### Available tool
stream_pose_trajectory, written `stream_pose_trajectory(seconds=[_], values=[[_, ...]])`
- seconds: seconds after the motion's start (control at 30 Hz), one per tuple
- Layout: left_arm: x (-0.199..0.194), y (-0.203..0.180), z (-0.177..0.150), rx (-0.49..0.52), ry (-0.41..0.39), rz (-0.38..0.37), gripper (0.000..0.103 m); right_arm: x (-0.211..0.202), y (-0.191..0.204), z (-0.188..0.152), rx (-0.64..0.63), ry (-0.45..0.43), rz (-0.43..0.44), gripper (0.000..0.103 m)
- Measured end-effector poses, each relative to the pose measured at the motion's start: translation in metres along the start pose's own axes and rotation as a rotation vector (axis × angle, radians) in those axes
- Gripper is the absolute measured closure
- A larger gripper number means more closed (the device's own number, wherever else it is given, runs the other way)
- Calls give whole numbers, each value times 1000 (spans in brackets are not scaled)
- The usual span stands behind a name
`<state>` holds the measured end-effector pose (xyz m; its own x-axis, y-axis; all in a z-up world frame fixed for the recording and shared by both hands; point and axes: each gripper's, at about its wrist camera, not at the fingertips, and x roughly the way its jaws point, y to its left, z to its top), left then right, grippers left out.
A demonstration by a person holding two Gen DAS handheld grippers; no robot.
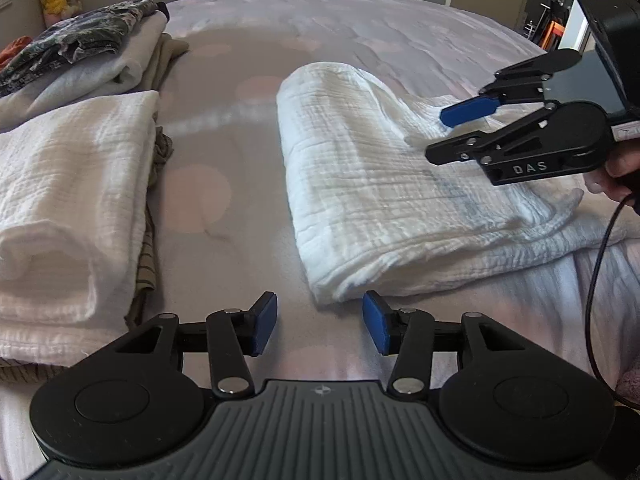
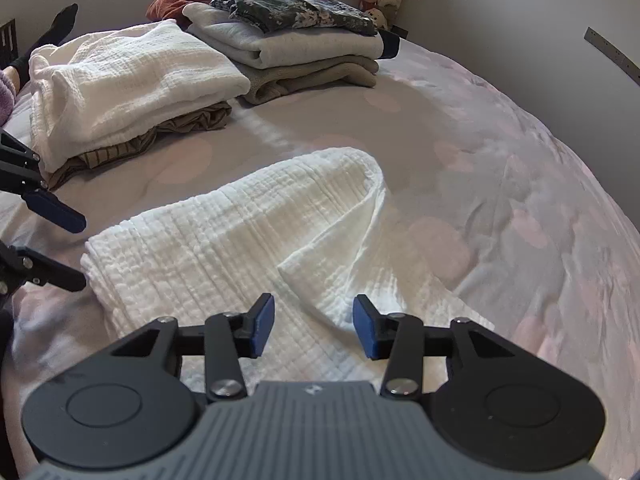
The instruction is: Fold clothes
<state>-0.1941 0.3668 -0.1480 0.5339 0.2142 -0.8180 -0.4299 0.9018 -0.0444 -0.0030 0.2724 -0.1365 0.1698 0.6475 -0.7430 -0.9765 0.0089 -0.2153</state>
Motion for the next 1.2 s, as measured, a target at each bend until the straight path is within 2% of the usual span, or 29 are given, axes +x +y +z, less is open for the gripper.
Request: stream_pose_trajectory(seconds=[0.1, 0.13, 0.17, 0.2, 0.23, 0.27, 0.3, 0.43, 0.57, 0.67, 0.73, 0.8, 0.93, 0.97, 1.0, 1.07, 1.17, 1.2], values=[[4, -3, 0, -1, -26, -7, 57, 9, 4, 1, -32, 6, -28, 58], [6, -4, 1, -8, -34, -13, 64, 12, 4, 1, -32, 13, -30, 59], [7, -3, 4, -20, -41, -22, 70, 15, 3, 1, -29, 19, -32, 68], [7, -2, 6, -32, -47, -30, 85, 17, 0, 1, -14, 22, -34, 89], [7, -1, 8, -44, -52, -37, 88, 16, -4, 1, 11, 18, -40, 98], [6, -1, 9, -48, -57, -39, 90, 11, -10, 1, 46, 3, -46, 101], [6, -1, 9, -50, -58, -37, 94, 7, -17, 1, 81, -13, -52, 102], [5, 3, 5, -70, -46, -31, 96, -9, -54, 1, 227, -38, -130, 102], [4, 1, 2, -74, -37, -24, 97, -6, -104, -3, 379, 3, -201, 102], [5, 1, 3, -77, -31, -20, 97, 6, -129, -8, 467, 49, -183, 102], [4, 2, 4, -91, -30, -19, 97, 11, -135, -13, 506, 77, -179, 95], [1, 1, 4, -88, -38, -18, 97, 4, -137, -19, 550, 67, -179, 93], [-1, -1, 4, -84, -47, -15, 97, -27, -124, -33, 646, 32, -99, 89], [0, -1, 4, -88, -47, -12, 97, -34, -117, -37, 670, 27, -61, 84], [1, -1, 3, -92, -47, -10, 97, -38, -110, -42, 688, 27, -31, 71], [3, -1, 3, -96, -46, -5, 97, -40, -93, -51, 716, 36, 3, 53], [3, -1, 2, -104, -43, 0, 97, -30, -74, -64, 759, 83, 6, 56], [3, -1, 1, -109, -42, 1, 97, -27, -72, -69, 789, 88, 21, 67]])
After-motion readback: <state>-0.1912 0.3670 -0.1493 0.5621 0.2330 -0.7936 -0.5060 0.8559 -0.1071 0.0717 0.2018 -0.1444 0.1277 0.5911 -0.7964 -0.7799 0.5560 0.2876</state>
